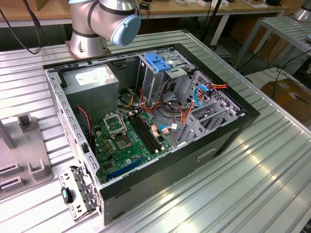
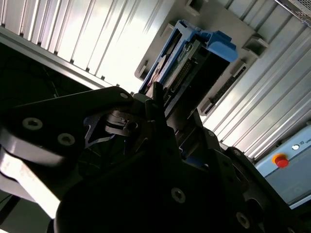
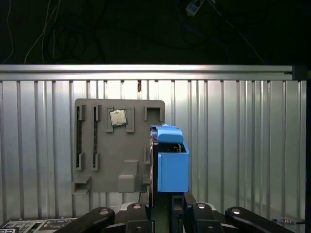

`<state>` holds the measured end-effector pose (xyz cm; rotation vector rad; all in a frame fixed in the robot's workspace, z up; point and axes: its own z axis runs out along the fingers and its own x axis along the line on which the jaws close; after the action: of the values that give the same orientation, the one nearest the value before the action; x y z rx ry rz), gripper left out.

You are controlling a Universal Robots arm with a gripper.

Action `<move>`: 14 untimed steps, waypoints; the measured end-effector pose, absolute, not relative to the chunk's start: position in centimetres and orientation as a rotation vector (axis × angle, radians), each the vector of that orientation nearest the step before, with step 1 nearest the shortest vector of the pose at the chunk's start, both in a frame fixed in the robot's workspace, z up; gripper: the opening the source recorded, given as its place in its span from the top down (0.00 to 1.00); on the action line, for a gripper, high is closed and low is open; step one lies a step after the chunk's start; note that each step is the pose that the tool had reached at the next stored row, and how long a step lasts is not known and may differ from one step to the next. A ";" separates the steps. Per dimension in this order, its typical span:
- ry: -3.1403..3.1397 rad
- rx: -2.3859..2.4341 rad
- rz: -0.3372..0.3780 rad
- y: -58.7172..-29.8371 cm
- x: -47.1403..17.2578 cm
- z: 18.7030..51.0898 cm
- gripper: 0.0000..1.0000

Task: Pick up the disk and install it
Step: 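Pick up the disk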

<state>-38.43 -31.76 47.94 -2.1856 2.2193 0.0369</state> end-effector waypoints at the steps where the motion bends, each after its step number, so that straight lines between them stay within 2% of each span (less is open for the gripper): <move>1: 2.219 -2.186 0.037 -31.8 -38.4 47.9 0.65; 14: 2.219 -2.186 0.037 -31.8 -37.6 48.0 0.65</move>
<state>-37.62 -31.76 47.97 -2.1858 2.2195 0.0370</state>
